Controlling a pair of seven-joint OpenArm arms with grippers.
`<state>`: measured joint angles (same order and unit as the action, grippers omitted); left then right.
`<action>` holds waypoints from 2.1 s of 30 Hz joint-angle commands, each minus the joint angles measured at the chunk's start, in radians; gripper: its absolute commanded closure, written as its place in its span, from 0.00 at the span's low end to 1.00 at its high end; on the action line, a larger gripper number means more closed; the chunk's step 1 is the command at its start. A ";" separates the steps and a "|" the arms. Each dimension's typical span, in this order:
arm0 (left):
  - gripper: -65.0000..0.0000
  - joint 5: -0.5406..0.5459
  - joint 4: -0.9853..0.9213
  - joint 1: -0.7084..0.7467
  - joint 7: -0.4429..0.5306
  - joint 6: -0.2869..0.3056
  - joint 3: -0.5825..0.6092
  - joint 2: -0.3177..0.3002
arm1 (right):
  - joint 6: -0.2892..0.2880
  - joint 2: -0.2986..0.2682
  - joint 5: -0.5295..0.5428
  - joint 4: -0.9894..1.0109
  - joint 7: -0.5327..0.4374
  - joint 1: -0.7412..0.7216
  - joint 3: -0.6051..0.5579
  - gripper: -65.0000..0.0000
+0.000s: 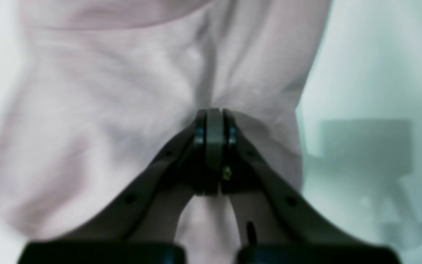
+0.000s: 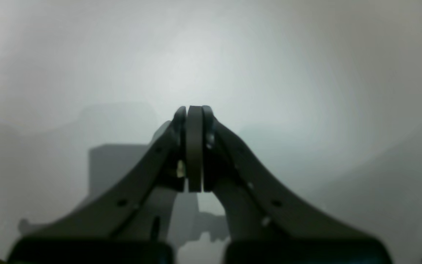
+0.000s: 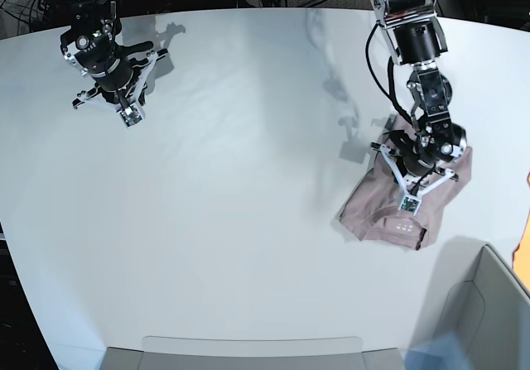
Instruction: Fold the T-shirt properly
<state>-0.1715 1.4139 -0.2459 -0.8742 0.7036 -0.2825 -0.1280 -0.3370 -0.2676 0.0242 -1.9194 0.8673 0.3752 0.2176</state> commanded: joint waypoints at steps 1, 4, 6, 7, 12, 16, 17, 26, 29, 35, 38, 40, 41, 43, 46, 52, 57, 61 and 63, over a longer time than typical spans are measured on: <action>1.00 0.011 0.087 -0.017 0.002 -0.005 -0.001 -0.006 | 0.002 -0.008 0.006 -0.028 -0.020 -0.014 0.004 1.00; 1.00 0.011 0.267 0.032 -0.058 -0.005 -0.002 -0.005 | 0.002 -0.012 0.006 -0.059 -0.021 -0.015 0.003 1.00; 1.00 0.011 0.400 0.102 -0.092 -0.005 -0.002 -0.003 | 0.000 -0.015 0.006 -0.090 -0.032 -0.006 0.001 1.00; 1.00 0.011 0.463 0.150 -0.106 -0.005 -0.002 -0.002 | 0.000 -0.015 0.006 -0.107 -0.050 0.012 0.001 1.00; 1.00 -0.004 0.634 0.399 -0.112 -0.005 -0.044 0.049 | 0.000 -0.071 0.004 -0.148 -0.164 0.173 -0.047 1.00; 1.00 0.000 0.637 0.557 -0.110 -0.005 -0.148 0.074 | 0.000 -0.103 0.004 -0.153 -0.234 0.331 -0.047 1.00; 1.00 0.000 0.637 0.587 -0.109 -0.005 -0.171 0.074 | 0.000 -0.111 0.004 -0.153 -0.247 0.364 -0.043 1.00; 1.00 0.003 0.638 0.940 -0.093 -0.005 -0.330 0.074 | 0.011 -0.272 0.003 -0.151 -0.267 0.832 -0.010 1.00; 1.00 0.003 0.620 1.066 -0.044 -0.005 -0.315 0.107 | 0.011 -0.282 0.000 -0.144 -0.262 0.919 0.015 1.00; 1.00 0.003 0.331 1.104 -0.020 -0.005 -0.218 0.120 | 0.011 -0.375 -0.005 0.090 -0.260 0.850 -0.109 1.00; 1.00 0.002 0.164 1.025 0.023 -0.005 -0.208 0.120 | 0.011 -0.414 -0.022 0.223 -0.260 0.770 -0.215 1.00; 1.00 -0.006 0.043 0.975 0.053 -0.005 -0.208 0.118 | 0.011 -0.410 -0.034 0.357 -0.265 0.661 -0.294 1.00; 1.00 -0.006 -0.029 0.956 0.063 -0.005 -0.208 0.118 | 0.011 -0.407 -0.042 0.430 -0.267 0.601 -0.341 1.00; 1.00 -0.007 -0.155 0.899 0.089 -0.005 -0.208 0.106 | 0.011 -0.408 -0.059 0.550 -0.268 0.505 -0.432 1.00; 1.00 -0.007 -0.407 0.773 0.158 -0.005 -0.208 0.061 | 0.011 -0.419 -0.106 0.645 -0.268 0.384 -0.597 1.00; 1.00 -0.006 -0.778 0.616 0.356 -0.252 -0.208 0.011 | 0.011 -0.378 -0.146 0.877 -0.268 0.149 -0.795 1.00; 1.00 -0.007 -0.973 0.552 0.576 -0.422 -0.208 0.011 | 0.011 -0.273 -0.148 1.214 -0.380 -0.032 -0.990 1.00; 1.00 -0.007 -1.073 0.514 0.668 -0.506 -0.209 0.014 | 0.011 -0.203 -0.148 1.445 -0.572 -0.137 -1.141 1.00; 1.00 -0.007 -1.086 0.494 0.669 -0.519 -0.209 0.015 | 0.011 -0.170 -0.148 1.520 -0.650 -0.170 -1.190 1.00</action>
<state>-0.1791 0.3229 0.2451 -0.2050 0.1932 -0.4873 -0.1055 -0.3210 -0.4213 -0.1238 -0.3939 0.2062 0.2081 -0.9756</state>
